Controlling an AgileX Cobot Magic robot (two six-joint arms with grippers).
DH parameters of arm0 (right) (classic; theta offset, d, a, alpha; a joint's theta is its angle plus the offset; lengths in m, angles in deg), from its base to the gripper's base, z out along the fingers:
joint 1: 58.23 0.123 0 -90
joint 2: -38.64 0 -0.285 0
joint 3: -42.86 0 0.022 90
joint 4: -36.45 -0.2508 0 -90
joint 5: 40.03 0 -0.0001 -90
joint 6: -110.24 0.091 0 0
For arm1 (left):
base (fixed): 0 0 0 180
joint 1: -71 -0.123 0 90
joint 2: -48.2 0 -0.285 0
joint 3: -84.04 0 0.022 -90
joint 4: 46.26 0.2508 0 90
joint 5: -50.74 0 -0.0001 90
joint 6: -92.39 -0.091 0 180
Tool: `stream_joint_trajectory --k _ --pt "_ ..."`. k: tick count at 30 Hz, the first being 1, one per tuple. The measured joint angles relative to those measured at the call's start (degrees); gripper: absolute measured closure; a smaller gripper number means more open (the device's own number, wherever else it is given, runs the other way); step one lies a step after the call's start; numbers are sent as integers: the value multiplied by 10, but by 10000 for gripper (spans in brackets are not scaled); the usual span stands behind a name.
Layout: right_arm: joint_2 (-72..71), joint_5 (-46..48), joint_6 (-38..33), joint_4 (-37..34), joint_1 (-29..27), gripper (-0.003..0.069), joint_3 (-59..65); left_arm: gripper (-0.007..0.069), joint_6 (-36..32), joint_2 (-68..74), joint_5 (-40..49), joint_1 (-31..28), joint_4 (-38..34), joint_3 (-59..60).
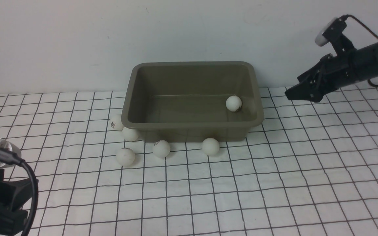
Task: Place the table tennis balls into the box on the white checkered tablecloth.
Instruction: 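Reach for and grasp a ping pong ball on the table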
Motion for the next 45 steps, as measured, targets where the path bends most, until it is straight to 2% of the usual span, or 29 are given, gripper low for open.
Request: stream_joint_trajectory --k 10,22,45 --pt "39 23 -52 -25 8 113 -1 230 0 0 2 0 1 0" --pt "40 -43 -73 -17 68 113 -2 230 0 0 17 0 1 0" --pt "40 -80 -92 -19 78 113 -2 230 -2 0 25 0 1 0"
